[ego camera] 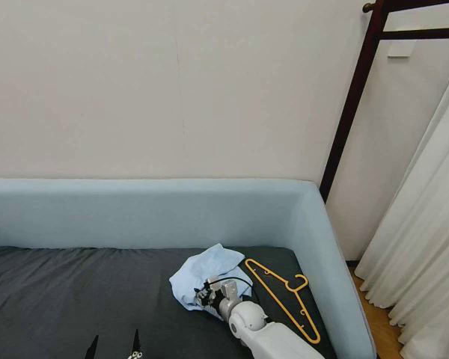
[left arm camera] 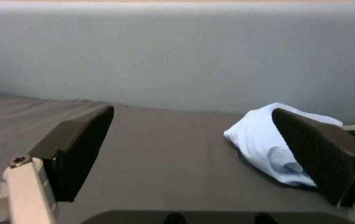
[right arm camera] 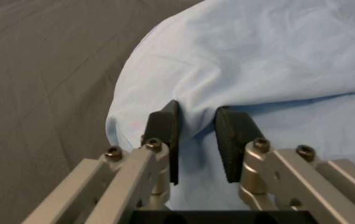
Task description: Pick up the clothes from the sofa and hang them on the clothes hanger.
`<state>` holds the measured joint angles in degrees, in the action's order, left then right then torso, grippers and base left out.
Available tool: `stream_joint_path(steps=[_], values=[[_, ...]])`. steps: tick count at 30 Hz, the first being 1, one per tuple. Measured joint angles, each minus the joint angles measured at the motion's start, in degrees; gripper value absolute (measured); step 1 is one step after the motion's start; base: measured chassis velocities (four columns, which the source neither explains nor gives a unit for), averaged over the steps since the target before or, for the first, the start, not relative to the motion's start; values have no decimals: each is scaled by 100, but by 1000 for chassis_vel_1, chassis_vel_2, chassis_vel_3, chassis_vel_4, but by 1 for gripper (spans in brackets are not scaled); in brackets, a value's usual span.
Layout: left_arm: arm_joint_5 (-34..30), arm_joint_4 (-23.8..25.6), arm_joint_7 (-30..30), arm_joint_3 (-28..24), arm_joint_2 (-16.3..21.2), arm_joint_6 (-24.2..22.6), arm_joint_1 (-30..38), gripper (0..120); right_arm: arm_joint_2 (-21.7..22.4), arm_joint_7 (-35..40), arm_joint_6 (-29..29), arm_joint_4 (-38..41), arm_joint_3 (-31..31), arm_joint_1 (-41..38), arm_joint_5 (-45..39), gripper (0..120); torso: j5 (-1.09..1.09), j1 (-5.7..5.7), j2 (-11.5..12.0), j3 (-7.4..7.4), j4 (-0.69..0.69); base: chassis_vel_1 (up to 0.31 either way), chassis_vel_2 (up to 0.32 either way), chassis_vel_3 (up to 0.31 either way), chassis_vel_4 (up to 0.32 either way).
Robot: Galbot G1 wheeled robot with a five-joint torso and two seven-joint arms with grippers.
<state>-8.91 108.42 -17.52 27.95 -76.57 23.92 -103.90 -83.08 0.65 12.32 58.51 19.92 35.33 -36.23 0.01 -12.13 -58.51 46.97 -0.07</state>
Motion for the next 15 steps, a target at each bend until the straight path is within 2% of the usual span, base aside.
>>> stream_joint_path(steps=[2, 3, 6, 10, 15], values=[[10, -11, 0, -26, -13, 0, 4, 100, 5, 4, -39, 1, 12, -2, 0, 11, 0, 0, 0, 0, 0, 0, 0, 0, 0], [10, -11, 0, -26, -13, 0, 4, 100, 5, 4, -39, 1, 12, -2, 0, 11, 0, 0, 0, 0, 0, 0, 0, 0, 0], [14, -41, 0, -40, -11, 0, 21, 100, 34, 14, -108, 35, 13, 1, -14, 0, 0, 0, 0, 0, 0, 0, 0, 0, 0], [14, -49, 0, -47, -11, 0, 27, 100, 56, 28, -157, 106, 14, 15, -87, 0, 0, 0, 0, 0, 0, 0, 0, 0, 0], [16, -71, 0, -78, -11, 0, 66, 100, 175, 151, -227, 615, -95, 57, -295, 0, -1, 0, 0, 0, 1, 0, 0, 0, 0]])
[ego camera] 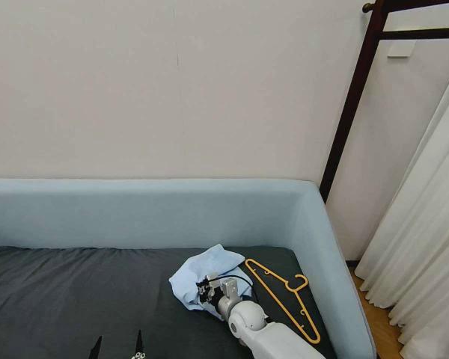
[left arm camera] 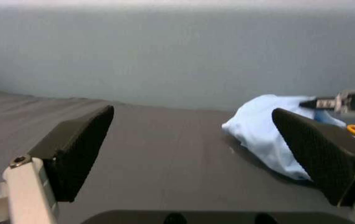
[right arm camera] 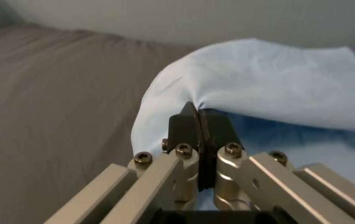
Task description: Pick up the clothes from the sofa and hang them on the clothes hanger.
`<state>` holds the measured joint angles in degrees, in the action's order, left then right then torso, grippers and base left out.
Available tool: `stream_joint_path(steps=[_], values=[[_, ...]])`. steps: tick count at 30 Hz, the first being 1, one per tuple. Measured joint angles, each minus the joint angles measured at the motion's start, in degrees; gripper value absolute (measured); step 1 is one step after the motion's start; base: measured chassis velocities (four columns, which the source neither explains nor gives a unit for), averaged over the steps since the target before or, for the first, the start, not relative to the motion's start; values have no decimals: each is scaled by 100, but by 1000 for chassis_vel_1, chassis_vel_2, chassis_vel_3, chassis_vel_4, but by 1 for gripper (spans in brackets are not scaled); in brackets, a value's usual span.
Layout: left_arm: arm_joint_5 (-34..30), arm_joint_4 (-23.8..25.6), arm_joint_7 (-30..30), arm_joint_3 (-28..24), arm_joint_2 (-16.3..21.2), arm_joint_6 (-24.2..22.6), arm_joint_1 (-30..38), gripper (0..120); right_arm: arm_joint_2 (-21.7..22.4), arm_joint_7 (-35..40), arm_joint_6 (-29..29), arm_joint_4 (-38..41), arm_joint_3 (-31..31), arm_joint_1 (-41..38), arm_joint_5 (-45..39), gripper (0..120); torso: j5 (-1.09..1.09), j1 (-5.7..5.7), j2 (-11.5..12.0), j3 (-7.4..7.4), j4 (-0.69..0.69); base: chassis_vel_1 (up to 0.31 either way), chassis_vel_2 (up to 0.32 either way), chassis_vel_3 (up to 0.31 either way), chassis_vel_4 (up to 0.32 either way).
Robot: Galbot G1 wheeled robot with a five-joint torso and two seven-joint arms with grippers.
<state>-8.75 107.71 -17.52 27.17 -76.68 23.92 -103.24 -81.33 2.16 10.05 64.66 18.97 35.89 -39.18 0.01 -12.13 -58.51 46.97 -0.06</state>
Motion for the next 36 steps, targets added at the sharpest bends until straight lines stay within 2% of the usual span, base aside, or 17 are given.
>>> stream_joint_path(steps=[4, 5, 8, 9, 12, 18, 22, 25, 30, 36], values=[[-4, -6, 0, -40, 2, 0, 75, 100, 451, 351, 143, 1144, -102, -173, -463, 0, 0, 0, 0, 0, -1, 0, 0, 0, 0], [-4, -6, 0, -40, 2, 0, 75, 100, 451, 351, 143, 1144, -102, -173, -463, 0, 0, 0, 0, 0, -1, 0, 0, 0, 0], [-9, -26, 0, -86, 5, -1, 141, 100, 881, 646, 347, 2146, -156, -552, -987, 0, -1, 0, 0, 0, -1, 0, 0, 0, 0], [-9, -26, 0, -86, 5, -1, 141, 100, 881, 646, 347, 2146, -156, -552, -987, 0, -1, 0, 0, 0, -1, 0, 0, 0, 0], [-12, -22, -1, -132, -4, -2, 189, 100, 1385, 718, 442, 2841, -29, -1220, -1155, 0, -1, 0, 0, 0, -1, 0, 0, 0, 0], [-27, 8, -1, -146, -6, -2, 250, 100, 1977, 659, 500, 3496, 252, -2273, -1396, 0, 0, 0, 0, 0, -1, 0, 0, 0, 0], [-32, 43, -4, -144, -13, -2, 266, 100, 2200, 523, 513, 3736, 405, -2836, -1629, 0, 0, 0, 0, -1, -2, 0, 0, 0, 0], [-34, 90, -10, -131, -30, 1, 255, 100, 2228, 427, 513, 3764, 509, -3208, -1755, 0, -1, 0, 1, 1, -2, 0, 0, 0, 0], [-36, 169, -34, -73, -72, 45, 178, 100, 1988, 493, 508, 3459, 599, -3892, -1939, 0, 1, 0, 1, 1, 2, 0, 0, 0, 0], [-37, 257, -57, 0, -84, 127, 60, 100, 1667, 1281, 662, 3345, 514, -4463, -2466, 0, 1, -1, 1, 0, 1, 0, 0, 0, 0]])
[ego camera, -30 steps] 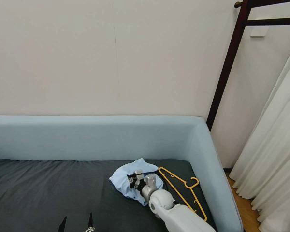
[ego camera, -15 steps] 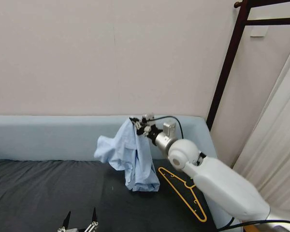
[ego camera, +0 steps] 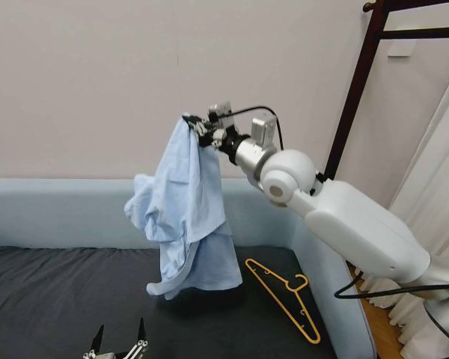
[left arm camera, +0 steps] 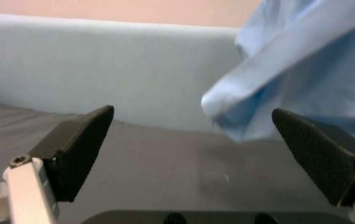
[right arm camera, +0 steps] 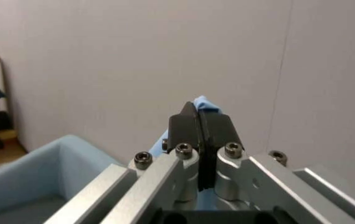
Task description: Pick up the clothes from the sofa and hang them on the clothes hanger.
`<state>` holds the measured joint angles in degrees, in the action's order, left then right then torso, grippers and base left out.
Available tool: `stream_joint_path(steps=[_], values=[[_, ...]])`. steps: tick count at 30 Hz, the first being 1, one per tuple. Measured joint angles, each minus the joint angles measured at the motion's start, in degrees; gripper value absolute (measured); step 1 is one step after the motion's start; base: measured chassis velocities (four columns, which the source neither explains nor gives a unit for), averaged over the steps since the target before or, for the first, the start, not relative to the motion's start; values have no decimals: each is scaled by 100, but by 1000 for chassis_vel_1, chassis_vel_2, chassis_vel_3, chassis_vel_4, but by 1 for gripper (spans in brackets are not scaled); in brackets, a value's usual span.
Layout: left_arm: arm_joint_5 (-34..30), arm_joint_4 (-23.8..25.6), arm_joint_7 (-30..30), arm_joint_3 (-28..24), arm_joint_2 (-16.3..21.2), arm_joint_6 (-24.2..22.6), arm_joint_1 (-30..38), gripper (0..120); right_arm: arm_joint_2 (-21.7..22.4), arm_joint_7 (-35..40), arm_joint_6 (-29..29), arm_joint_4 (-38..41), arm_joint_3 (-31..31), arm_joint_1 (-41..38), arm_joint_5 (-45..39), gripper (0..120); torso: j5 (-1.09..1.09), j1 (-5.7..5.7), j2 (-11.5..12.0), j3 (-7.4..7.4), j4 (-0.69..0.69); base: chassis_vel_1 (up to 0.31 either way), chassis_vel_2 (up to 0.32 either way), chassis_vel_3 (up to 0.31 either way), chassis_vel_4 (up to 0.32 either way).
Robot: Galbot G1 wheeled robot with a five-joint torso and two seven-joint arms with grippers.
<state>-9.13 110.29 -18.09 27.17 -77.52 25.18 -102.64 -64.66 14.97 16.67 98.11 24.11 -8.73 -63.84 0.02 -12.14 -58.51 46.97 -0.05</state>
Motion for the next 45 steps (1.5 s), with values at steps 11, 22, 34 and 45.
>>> stream_joint_path(steps=[11, 22, 34, 45], values=[[48, -6, 11, -80, -28, 30, -39, 100, 729, 2284, 1017, 1125, -664, 2342, -916, 0, -3, 0, 0, 0, -5, 0, 0, 0, 0], [169, -132, 83, -199, -65, -21, 5, 100, 458, 2593, 1159, -73, -1425, 4322, -399, 0, -4, 1, 0, 0, 2, 0, 0, 0, 0], [360, -510, 128, -253, 182, -6, 189, 100, -381, 1483, 703, -2918, -2032, 3689, 607, 0, 0, 0, 0, 0, 1, 0, 0, 0, 0], [798, -1609, 516, -524, 1358, 72, 1490, 100, 324, 655, 505, -1983, -1828, 4605, 2259, 39, 2, 0, 0, -1, -4, 0, 0, 0, 0]])
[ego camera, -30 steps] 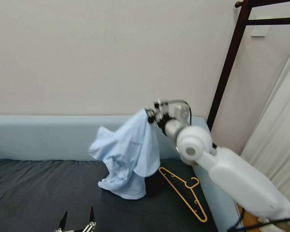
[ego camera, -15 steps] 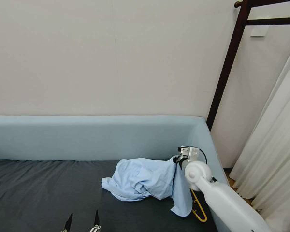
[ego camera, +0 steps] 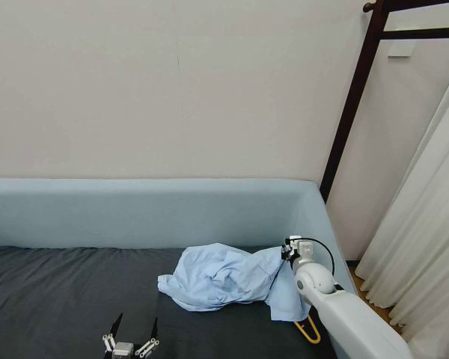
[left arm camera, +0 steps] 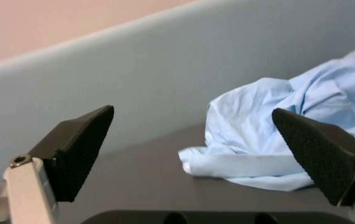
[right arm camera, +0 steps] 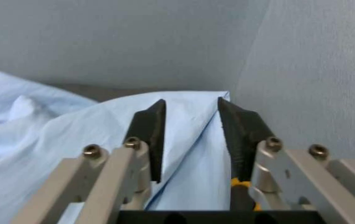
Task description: Pick up the clothes from the sofa and hang them on the clothes hanger.
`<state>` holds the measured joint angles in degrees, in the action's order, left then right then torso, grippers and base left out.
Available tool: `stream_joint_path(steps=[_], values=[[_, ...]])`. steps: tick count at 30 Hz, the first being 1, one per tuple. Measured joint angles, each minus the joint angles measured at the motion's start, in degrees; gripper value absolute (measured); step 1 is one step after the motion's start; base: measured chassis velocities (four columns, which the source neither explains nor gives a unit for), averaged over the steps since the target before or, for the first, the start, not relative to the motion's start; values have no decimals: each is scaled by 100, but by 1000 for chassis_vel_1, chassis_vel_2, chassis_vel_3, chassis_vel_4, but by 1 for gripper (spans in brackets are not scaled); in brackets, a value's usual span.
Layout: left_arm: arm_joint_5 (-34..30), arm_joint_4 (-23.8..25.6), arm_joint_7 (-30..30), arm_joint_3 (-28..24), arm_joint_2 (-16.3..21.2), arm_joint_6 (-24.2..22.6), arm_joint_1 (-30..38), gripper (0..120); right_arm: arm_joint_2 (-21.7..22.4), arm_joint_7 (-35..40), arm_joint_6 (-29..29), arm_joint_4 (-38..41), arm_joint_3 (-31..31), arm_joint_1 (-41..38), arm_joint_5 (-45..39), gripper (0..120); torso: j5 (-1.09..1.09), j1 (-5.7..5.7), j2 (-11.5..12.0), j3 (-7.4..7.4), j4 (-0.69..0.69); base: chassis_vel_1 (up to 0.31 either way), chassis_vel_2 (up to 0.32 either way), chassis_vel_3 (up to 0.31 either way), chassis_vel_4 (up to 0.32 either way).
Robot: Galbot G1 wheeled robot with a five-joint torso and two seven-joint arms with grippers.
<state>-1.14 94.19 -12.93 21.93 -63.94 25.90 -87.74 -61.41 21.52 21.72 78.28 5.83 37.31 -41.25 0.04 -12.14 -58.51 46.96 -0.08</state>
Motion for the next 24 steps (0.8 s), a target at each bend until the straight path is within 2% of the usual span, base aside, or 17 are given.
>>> stream_joint_path(steps=[1, 5, 6, 7, 8, 10, 11, 12, 14, 16, 17, 20, 21, 24], values=[[0, 0, 0, 0, 0, 0, 0, 100, 0, 0, 0, 0, 0, 0, 0, 39, 0, 0, 0, 0, 0, 0, 0, 0, 0], [776, -594, 258, -116, 726, 320, 634, 100, 197, -73, -58, 623, -197, 474, -57, 58, -1, 0, 0, 0, -2, 0, 0, 0, 0], [1038, -743, 308, -115, 843, 440, 733, 100, 201, -56, -58, 787, -214, 564, -121, 63, -2, 0, 0, 0, -2, 0, 0, 0, 0], [1038, -743, 308, -115, 843, 440, 733, 100, 201, -56, -58, 787, -214, 564, -121, 63, -2, 0, 0, 0, -2, 0, 0, 0, 0], [1329, -904, 345, -84, 928, 567, 805, 100, 194, -38, -58, 934, -201, 625, -169, 66, -4, 0, 0, 0, -2, 0, 0, 0, 0], [2071, -1456, 374, -54, 1047, 862, 1063, 100, 166, 9, -49, 1305, -141, 808, -253, 78, -2, 0, 0, 0, 8, 0, 0, 0, 0], [2071, -1456, 374, -54, 1047, 862, 1063, 100, 166, 9, -49, 1305, -141, 808, -253, 78, -2, 0, 0, 0, 8, 0, 0, 0, 0], [2379, -1660, 373, -67, 1062, 957, 1194, 100, 153, 38, -34, 1457, -147, 919, -281, 81, -3, 0, 0, 0, 9, 0, 0, 0, 0], [3173, -2149, 311, -104, 1027, 1129, 1493, 100, 109, 98, 17, 1714, -178, 1105, -346, 91, -2, 0, -1, 0, 0, 0, 0, 0, 0], [3421, -2305, 237, -106, 982, 1145, 1587, 99, 85, 108, 32, 1769, -177, 1147, -362, 93, 0, 0, 0, 0, 0, 0, 0, 0, 0], [3741, -2480, 107, -106, 890, 1143, 1722, 99, 64, 111, 38, 1809, -183, 1193, -365, 97, -2, 0, 0, 0, 3, 0, 0, 0, 0], [4486, -2940, -254, -112, 614, 1005, 2134, 97, 53, 112, 40, 1881, -316, 1411, -365, 100, -3, 0, 0, 1, 4, 0, 0, 0, 0], [4486, -2940, -254, -112, 614, 1005, 2134, 97, 53, 112, 40, 1881, -316, 1411, -365, 100, -3, 0, 0, 1, 4, 0, 0, 0, 0], [5219, -3435, -528, -126, 381, 860, 2546, 96, 86, 113, 35, 1958, -487, 1608, -365, 100, -3, 0, 0, 1, 0, 0, 0, 0, 0]])
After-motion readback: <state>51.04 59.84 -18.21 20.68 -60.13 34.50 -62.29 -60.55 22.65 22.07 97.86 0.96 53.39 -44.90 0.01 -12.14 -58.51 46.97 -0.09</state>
